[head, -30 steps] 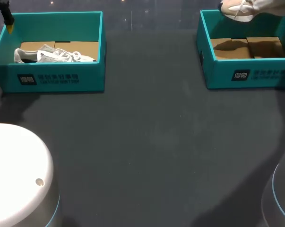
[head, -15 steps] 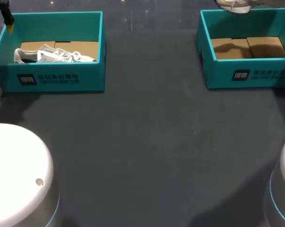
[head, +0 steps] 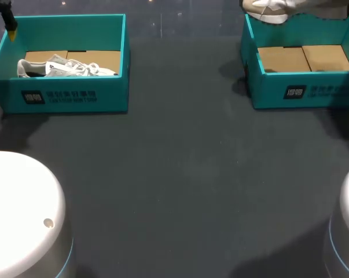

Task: Take the shoe out of the shoebox, open the shoe tongue, remove and reinsert the insole, then place the shoe into the shoebox

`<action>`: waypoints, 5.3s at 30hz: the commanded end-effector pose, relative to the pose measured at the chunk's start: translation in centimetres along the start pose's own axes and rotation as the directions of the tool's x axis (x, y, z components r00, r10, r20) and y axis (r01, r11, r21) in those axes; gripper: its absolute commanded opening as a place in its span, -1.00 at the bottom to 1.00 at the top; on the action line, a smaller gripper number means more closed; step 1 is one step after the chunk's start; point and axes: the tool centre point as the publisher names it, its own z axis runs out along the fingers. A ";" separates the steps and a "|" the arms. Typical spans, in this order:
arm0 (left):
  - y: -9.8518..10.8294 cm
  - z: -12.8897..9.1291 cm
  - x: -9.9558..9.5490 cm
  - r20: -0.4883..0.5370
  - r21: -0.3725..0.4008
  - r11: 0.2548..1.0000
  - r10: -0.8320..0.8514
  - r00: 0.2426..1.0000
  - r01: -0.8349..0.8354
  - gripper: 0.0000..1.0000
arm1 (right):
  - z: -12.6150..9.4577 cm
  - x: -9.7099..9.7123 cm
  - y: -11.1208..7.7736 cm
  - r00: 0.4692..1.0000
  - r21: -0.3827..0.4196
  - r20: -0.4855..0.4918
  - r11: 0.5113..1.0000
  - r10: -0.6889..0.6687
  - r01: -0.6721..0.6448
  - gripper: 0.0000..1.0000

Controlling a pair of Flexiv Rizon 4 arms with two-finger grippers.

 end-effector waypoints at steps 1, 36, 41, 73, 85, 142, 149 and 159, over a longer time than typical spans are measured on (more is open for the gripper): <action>0.0 0.0 0.0 -0.002 0.000 1.000 0.001 1.000 -0.001 1.00 | -1.1 0.9 -7.2 1.000 -0.113 0.009 0.994 0.006 -0.005 -1.00; 0.0 0.0 0.0 -0.002 0.000 1.000 0.001 1.000 -0.001 1.00 | -1.7 7.4 -21.6 0.999 -0.062 0.036 0.998 0.007 -0.004 -1.00; 0.0 0.0 0.0 -0.002 0.000 1.000 0.001 1.000 -0.001 1.00 | -1.2 9.2 -24.7 1.000 -0.067 0.010 0.998 0.000 0.001 -1.00; 0.0 0.0 0.0 -0.002 0.000 1.000 0.001 1.000 -0.001 1.00 | 3.6 16.1 -37.4 0.998 0.003 0.001 0.998 0.062 -0.062 -1.00; 0.0 0.0 0.0 -0.002 0.000 1.000 0.001 1.000 -0.001 1.00 | 9.0 18.6 -41.7 1.000 0.033 0.028 0.999 0.003 -0.004 -1.00; 0.0 0.0 0.0 -0.002 0.000 1.000 0.001 1.000 -0.001 1.00 | 16.6 21.2 -44.5 0.992 0.077 -0.072 0.991 -0.106 0.111 0.48; 0.0 0.0 0.0 -0.002 0.000 1.000 0.001 1.000 -0.001 1.00 | 13.2 19.9 -43.9 0.973 0.065 -0.176 0.985 -0.146 0.160 1.00; 0.0 0.0 0.0 -0.002 0.000 1.000 0.001 1.000 -0.001 1.00 | 8.1 16.3 -42.7 0.538 -0.363 -0.554 0.766 -0.635 0.530 1.00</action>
